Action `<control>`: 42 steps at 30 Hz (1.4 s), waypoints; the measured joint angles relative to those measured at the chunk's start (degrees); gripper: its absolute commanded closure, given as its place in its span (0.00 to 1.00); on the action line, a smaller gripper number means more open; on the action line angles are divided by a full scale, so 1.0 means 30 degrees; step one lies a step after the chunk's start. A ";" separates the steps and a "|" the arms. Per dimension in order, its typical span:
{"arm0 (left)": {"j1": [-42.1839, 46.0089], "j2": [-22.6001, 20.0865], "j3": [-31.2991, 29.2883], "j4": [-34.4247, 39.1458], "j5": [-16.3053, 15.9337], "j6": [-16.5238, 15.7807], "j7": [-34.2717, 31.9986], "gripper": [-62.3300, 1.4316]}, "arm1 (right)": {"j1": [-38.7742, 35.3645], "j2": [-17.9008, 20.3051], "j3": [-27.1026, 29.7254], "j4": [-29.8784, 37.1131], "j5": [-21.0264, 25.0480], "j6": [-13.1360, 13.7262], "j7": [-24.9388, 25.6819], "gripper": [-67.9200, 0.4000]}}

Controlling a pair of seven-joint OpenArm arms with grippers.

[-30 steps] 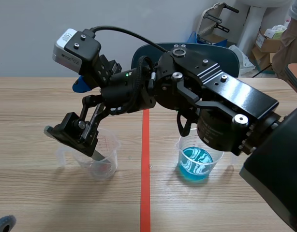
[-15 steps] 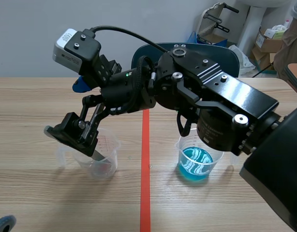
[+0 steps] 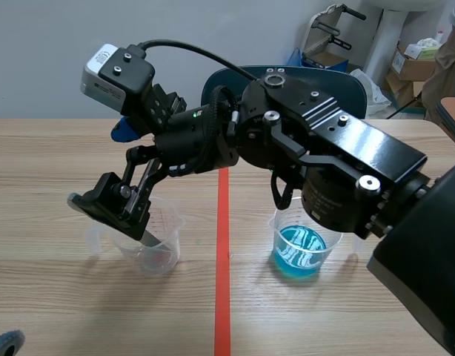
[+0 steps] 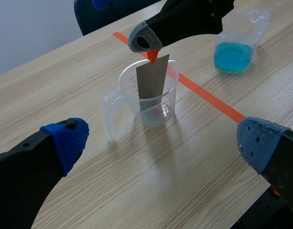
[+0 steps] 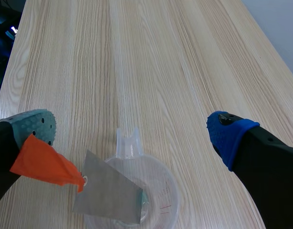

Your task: Do the redox reaction experiment

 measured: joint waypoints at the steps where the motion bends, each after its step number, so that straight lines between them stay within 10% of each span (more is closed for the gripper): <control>1: 0.0000 0.0000 0.0000 0.0000 0.0000 0.0000 0.0000 0.00 | 0.0000 0.0000 0.0000 0.0000 0.0000 0.0000 0.0000 0.00; 28: 0.0000 0.0000 0.0000 0.0000 0.0000 0.0000 0.0000 0.00 | -0.0022 0.0007 0.0000 0.0007 0.0000 -0.0058 0.0685 0.00; 42: 0.0000 0.0000 0.0000 0.0000 -0.0007 0.0146 0.0364 0.00 | -0.6251 0.4189 0.2958 1.0353 -0.0495 -0.5610 0.2812 0.00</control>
